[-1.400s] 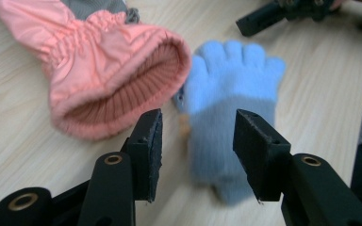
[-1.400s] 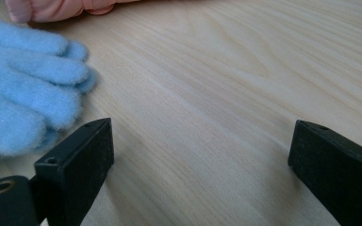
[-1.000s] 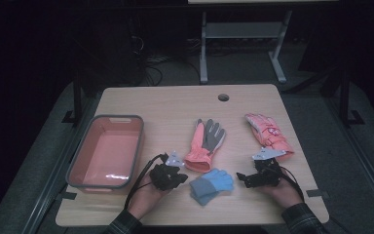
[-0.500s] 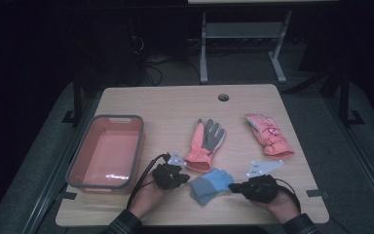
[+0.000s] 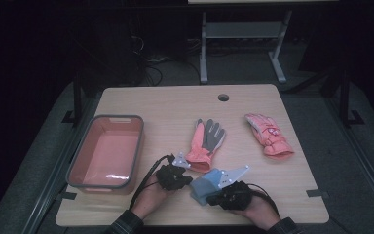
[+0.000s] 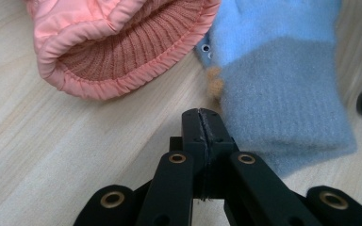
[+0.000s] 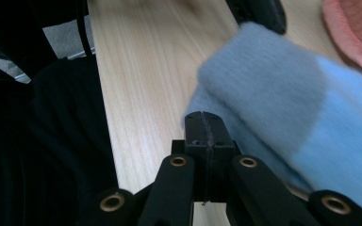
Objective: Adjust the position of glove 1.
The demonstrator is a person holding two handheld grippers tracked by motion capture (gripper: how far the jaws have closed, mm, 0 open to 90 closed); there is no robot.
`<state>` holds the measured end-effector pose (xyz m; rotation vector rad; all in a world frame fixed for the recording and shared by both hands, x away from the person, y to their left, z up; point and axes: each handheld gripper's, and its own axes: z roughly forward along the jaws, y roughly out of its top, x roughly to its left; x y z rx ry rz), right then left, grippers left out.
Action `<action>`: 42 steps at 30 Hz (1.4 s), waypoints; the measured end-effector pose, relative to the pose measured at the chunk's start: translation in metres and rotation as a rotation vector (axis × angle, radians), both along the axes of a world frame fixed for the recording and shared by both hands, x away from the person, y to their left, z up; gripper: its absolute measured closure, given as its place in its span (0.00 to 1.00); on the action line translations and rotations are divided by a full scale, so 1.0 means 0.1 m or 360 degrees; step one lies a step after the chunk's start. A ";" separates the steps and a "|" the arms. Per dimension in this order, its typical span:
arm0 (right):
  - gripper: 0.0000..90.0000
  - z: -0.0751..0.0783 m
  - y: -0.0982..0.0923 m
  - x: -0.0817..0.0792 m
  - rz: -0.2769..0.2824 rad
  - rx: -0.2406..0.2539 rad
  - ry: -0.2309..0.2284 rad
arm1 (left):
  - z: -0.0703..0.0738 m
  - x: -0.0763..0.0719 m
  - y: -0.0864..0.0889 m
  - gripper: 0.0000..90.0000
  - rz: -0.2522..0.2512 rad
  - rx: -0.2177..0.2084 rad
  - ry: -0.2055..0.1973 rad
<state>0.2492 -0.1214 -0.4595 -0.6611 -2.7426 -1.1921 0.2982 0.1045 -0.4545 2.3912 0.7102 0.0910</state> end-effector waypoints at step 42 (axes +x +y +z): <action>0.37 0.03 -0.83 0.31 -0.0594 -0.0037 -0.0218 | 0.15 -0.13 -0.51 0.21 -0.0089 -0.0101 -0.0013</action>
